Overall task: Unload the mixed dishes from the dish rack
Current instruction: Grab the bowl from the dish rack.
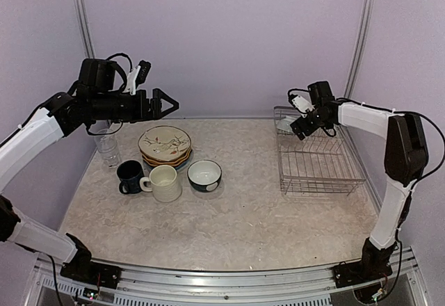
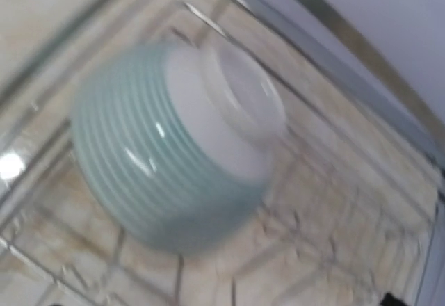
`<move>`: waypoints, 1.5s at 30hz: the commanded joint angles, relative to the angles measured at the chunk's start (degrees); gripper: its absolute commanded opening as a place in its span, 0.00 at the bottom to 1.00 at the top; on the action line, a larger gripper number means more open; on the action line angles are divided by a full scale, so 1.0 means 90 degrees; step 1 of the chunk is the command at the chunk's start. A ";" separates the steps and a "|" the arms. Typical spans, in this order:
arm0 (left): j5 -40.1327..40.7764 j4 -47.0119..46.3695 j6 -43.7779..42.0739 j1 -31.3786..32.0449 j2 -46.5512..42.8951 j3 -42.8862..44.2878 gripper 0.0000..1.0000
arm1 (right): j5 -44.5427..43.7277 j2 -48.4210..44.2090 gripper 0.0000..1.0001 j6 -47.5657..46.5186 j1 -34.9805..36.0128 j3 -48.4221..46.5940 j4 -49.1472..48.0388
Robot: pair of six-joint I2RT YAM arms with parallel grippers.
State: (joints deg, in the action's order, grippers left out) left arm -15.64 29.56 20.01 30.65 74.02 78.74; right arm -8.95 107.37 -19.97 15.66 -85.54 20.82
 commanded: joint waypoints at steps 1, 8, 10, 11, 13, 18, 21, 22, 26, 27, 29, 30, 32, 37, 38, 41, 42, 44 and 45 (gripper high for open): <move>0.0000 -0.0024 -0.0016 -0.0060 0.0044 -0.0019 0.99 | 0.0532 0.0480 0.97 -0.0756 -0.0041 -0.0598 -0.0115; -0.0082 -0.0051 0.0038 -0.0141 0.0074 -0.0033 0.99 | 0.0628 0.1309 0.97 -0.1336 -0.0041 -0.1539 0.0487; -0.0146 -0.0061 0.0070 -0.0156 0.0090 -0.0028 0.99 | 0.0675 0.1546 0.97 -0.1532 -0.0047 -0.1898 0.0875; -0.0179 -0.0063 0.0079 -0.0162 0.0094 -0.0028 0.99 | 0.0706 0.1653 0.97 -0.1599 -0.0055 -0.2060 0.1091; -0.0207 -0.0072 0.0091 -0.0171 0.0105 -0.0028 0.99 | 0.0731 0.1774 0.97 -0.1685 -0.0050 -0.2239 0.1317; -0.0272 -0.0075 0.0135 -0.0188 0.0142 -0.0028 0.99 | 0.0725 0.1904 0.97 -0.1852 -0.0049 -0.2430 0.1489; -0.0309 -0.0090 0.0154 -0.0193 0.0172 -0.0030 0.99 | 0.0784 0.2047 0.98 -0.1980 -0.0051 -0.2630 0.1644; -0.0313 -0.0091 0.0150 -0.0193 0.0181 -0.0037 0.99 | 0.0784 0.2136 0.98 -0.2009 -0.0052 -0.2760 0.1733; -0.0325 -0.0091 0.0159 -0.0202 0.0220 -0.0037 0.99 | 0.0650 0.2445 0.97 -0.2071 -0.0053 -0.3102 0.1896; -0.0324 -0.0091 0.0159 -0.0200 0.0230 -0.0038 0.99 | 0.0650 0.2509 0.96 -0.2076 -0.0056 -0.3191 0.1924; -0.0333 -0.0091 0.0159 -0.0203 0.0256 -0.0038 0.99 | 0.0681 0.2606 0.95 -0.2116 -0.0052 -0.3309 0.1993; -0.0333 -0.0091 0.0168 -0.0202 0.0265 -0.0039 0.99 | 0.0654 0.2639 0.94 -0.2120 -0.0056 -0.3355 0.1984; -0.0366 -0.0091 0.0184 -0.0201 0.0304 -0.0041 0.99 | 0.0545 0.2717 0.93 -0.2127 -0.0051 -0.3464 0.1997; -0.0402 -0.0095 0.0199 -0.0213 0.0383 -0.0038 0.99 | 0.0700 0.2891 0.83 -0.2093 -0.0055 -0.3727 0.2169; -0.0407 -0.0092 0.0207 -0.0213 0.0388 -0.0038 0.99 | 0.0742 0.2891 0.80 -0.2086 -0.0055 -0.3737 0.2161; -0.0428 -0.0091 0.0208 -0.0210 0.0417 -0.0037 0.99 | 0.0791 0.2920 0.72 -0.2069 -0.0044 -0.3781 0.2204; -0.0435 -0.0091 0.0216 -0.0210 0.0427 -0.0038 0.99 | 0.0780 0.2923 0.69 -0.2052 -0.0041 -0.3802 0.2225; -0.0457 -0.0099 0.0218 -0.0220 0.0428 -0.0028 0.99 | 0.0801 0.2879 0.63 -0.1996 -0.0041 -0.3814 0.2247; -0.0471 -0.0101 0.0223 -0.0221 0.0437 -0.0028 0.99 | 0.0829 0.2853 0.60 -0.1972 -0.0024 -0.3807 0.2263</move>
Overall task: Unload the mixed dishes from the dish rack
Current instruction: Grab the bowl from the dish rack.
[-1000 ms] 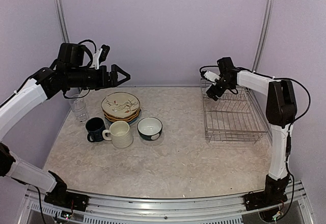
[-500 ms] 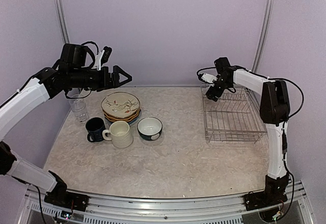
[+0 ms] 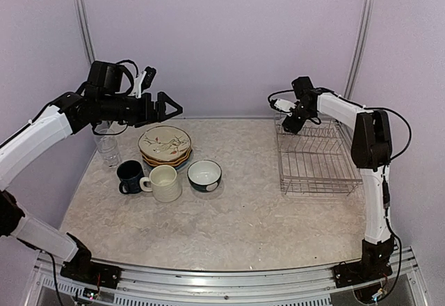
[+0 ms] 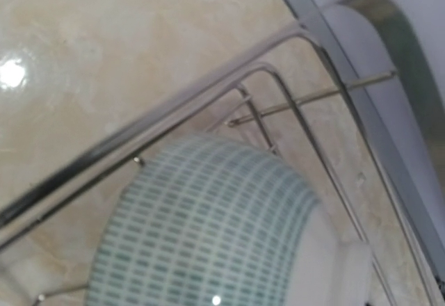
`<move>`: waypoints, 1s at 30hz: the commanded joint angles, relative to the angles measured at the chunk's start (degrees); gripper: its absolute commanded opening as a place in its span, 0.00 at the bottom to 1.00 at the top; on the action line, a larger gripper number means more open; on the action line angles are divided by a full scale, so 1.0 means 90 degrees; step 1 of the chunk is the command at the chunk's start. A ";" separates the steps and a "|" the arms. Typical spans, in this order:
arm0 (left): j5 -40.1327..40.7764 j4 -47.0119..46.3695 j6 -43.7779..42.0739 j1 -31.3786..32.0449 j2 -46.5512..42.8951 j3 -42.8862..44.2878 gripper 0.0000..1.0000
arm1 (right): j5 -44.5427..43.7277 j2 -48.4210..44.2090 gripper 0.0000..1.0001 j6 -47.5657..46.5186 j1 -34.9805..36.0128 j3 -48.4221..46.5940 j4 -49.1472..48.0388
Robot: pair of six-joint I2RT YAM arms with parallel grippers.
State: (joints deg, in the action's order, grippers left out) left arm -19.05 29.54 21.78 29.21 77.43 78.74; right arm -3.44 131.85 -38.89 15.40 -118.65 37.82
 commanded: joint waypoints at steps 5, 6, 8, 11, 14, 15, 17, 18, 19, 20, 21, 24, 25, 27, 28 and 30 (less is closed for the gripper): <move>-0.0163 -0.0099 0.0058 -0.0061 0.0049 -0.0023 0.99 | 0.0060 -0.0070 0.47 0.0266 0.0125 0.0014 0.0232; -0.0170 -0.0094 0.0065 -0.0062 0.0049 -0.0024 0.99 | -0.0020 -0.0117 0.44 0.0311 0.0162 0.0069 0.0157; -0.0201 -0.0098 0.0079 -0.0057 0.0041 -0.0024 0.99 | -0.0345 -0.0206 0.36 0.0393 0.0254 0.0202 -0.0032; -0.0239 -0.0099 0.0090 -0.0062 0.0020 -0.0014 0.99 | -0.0899 -0.0340 0.29 0.0509 0.0399 0.0414 -0.0342; -0.0167 -0.0135 0.0067 -0.0062 -0.0028 -0.0059 0.99 | -0.1650 -0.0597 0.20 0.0605 0.0550 0.0811 -0.0758; -0.0118 -0.0132 0.0049 -0.0061 -0.0024 -0.0058 0.99 | -0.1814 -0.0729 0.17 0.0653 0.0570 0.0991 -0.0940; -0.0045 -0.0057 0.0023 -0.0062 -0.0012 -0.0013 0.99 | -0.1962 -0.1044 0.12 0.0729 0.0584 0.1453 -0.1410; -0.0042 -0.0024 0.0022 -0.0056 0.0007 0.0013 0.99 | -0.1978 -0.1195 0.11 0.0754 0.0584 0.1691 -0.1651; -0.0066 -0.0012 0.0021 -0.0054 0.0009 0.0028 0.99 | -0.1980 -0.1353 0.10 0.0773 0.0584 0.1907 -0.1856; -0.0090 -0.0032 0.0021 -0.0061 -0.0005 0.0023 0.99 | -0.1997 -0.1454 0.08 0.0802 0.0586 0.2058 -0.2003; -0.0104 -0.0062 0.0021 -0.0061 -0.0049 -0.0001 0.99 | -0.2007 -0.1527 0.05 0.0874 0.0593 0.2158 -0.2088; -0.0084 -0.0090 0.0021 -0.0071 -0.0115 -0.0028 0.99 | -0.2151 -0.1670 0.00 0.1176 0.0593 0.2274 -0.2274; -0.0097 -0.0079 0.0029 -0.0080 -0.0115 -0.0020 0.99 | -0.2194 -0.1708 0.00 0.1294 0.0589 0.2313 -0.2328; -0.0147 -0.0091 0.0054 -0.0074 -0.0107 -0.0009 0.99 | -0.2209 -0.1798 0.00 0.1592 0.0592 0.2406 -0.2437; -0.0176 -0.0096 0.0069 -0.0080 -0.0116 -0.0021 0.99 | -0.2206 -0.1857 0.00 0.1796 0.0591 0.2462 -0.2498; -0.0210 -0.0096 0.0080 -0.0082 -0.0115 -0.0019 0.99 | -0.2175 -0.2058 0.00 0.2179 0.0589 0.2662 -0.2707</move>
State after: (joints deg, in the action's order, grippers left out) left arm -20.27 29.52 22.52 28.91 77.36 78.74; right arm -20.69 118.67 -27.18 20.53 -97.25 19.70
